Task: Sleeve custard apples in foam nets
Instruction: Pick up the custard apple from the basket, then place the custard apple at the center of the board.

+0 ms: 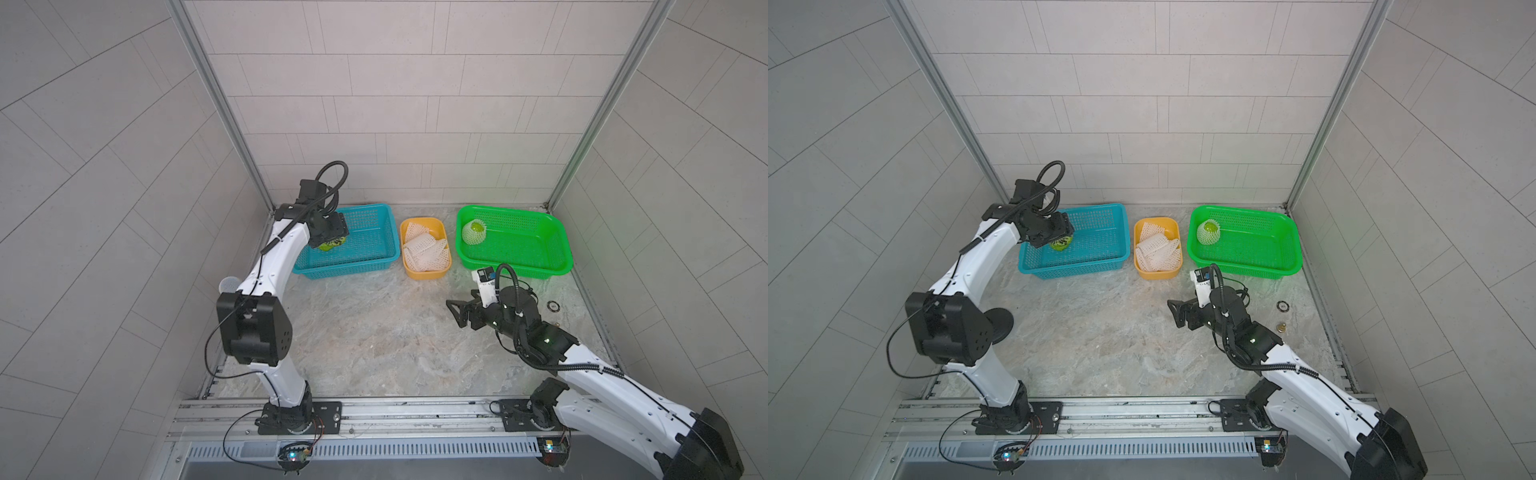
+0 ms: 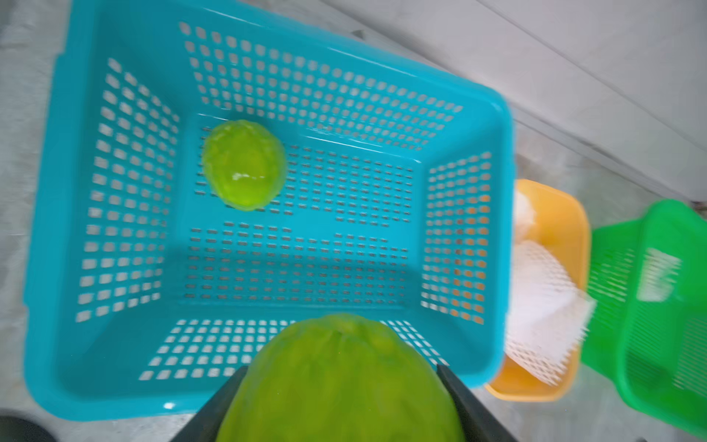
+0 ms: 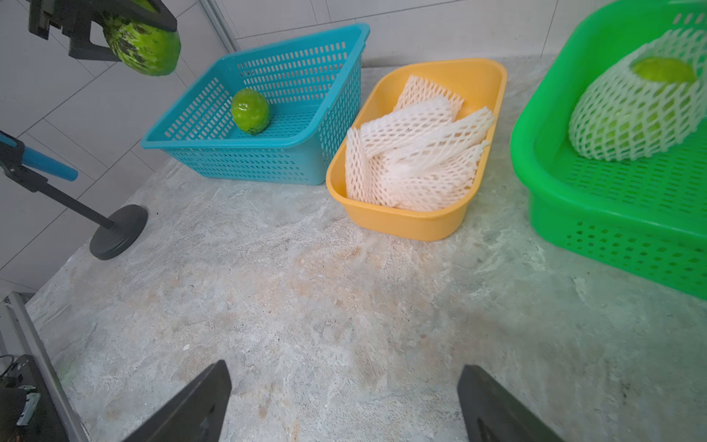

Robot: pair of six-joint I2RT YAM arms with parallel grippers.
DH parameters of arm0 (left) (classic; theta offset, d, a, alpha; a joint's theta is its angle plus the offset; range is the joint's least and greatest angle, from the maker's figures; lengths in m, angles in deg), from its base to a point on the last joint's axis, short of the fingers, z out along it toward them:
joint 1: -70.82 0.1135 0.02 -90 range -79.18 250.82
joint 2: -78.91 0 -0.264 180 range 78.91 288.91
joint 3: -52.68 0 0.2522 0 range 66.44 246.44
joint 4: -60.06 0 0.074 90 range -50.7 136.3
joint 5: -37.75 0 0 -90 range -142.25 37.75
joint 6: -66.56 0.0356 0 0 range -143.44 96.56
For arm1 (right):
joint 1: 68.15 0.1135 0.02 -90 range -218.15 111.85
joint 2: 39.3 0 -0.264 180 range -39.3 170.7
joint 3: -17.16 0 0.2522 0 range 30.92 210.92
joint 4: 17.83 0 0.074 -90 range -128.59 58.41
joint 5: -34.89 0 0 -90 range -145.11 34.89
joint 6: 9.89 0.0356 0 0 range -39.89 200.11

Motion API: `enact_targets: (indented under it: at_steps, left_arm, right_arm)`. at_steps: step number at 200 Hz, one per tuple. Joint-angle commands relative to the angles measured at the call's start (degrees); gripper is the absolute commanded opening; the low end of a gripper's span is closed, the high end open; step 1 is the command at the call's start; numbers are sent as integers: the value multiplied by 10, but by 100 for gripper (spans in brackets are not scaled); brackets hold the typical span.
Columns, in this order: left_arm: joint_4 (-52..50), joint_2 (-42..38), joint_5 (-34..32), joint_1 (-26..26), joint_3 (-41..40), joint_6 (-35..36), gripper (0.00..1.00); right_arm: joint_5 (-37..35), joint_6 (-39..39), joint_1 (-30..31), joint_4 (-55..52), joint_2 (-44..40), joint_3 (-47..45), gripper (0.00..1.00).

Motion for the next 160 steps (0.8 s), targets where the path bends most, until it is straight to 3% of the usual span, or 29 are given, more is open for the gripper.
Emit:
enact_targets:
  at_steps: [1,27,71,119,145,160]
  left_arm:
    - [69,-38,151,-3,-58,-34,67]
    - [177,-92,275,-8,-159,-91,67]
    - [487,-149,452,-57,-339,-280,67]
    - [892,-157,528,-135,-452,-535,67]
    - [1201,-105,546,-162,-485,-754,67]
    - [1206,-96,562,-180,-489,-767,66]
  right_arm:
    - [1,-24,1,-18,-18,20,97]
    - [26,-40,0,-20,-29,31,98]
    - [117,-60,0,37,-34,32,98]
    - [228,-55,-1,153,-20,20,98]
    - [271,-37,-1,245,-21,5,100]
    - [276,-36,0,270,-24,3,100]
